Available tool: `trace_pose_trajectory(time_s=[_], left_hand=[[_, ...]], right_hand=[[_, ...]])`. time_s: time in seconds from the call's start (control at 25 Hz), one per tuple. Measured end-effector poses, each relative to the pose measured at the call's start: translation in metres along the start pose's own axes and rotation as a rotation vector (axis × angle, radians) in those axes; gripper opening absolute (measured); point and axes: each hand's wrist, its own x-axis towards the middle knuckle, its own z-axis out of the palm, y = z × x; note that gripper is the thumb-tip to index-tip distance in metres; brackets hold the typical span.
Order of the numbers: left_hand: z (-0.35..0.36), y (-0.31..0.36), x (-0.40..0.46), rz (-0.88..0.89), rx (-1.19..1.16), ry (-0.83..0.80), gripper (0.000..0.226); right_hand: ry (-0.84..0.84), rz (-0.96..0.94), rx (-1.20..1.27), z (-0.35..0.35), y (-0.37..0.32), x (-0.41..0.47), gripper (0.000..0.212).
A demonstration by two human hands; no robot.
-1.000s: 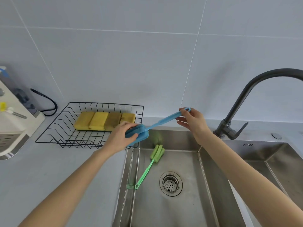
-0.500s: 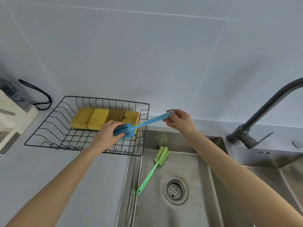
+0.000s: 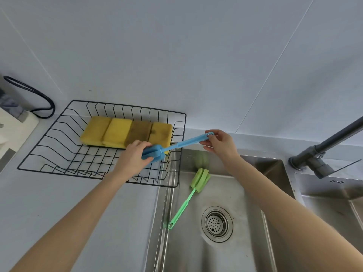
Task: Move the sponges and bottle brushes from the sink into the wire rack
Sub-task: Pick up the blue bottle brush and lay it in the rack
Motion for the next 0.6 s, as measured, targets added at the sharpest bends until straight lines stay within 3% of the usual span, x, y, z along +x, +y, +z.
trace_pose_trajectory(time_s=[0.36,0.6], left_hand=[[-0.006,0.012,-0.008,-0.008,0.071,-0.084,0.056],[-0.027,0.035,-0.027,0.049,0.035,-0.08,0.054]], right_hand=[[0.014,-0.005,-0.107,-0.005,-0.001,-0.012,0.03],[0.014,-0.036,-0.321,-0.028,-0.006,-0.036,0.043]])
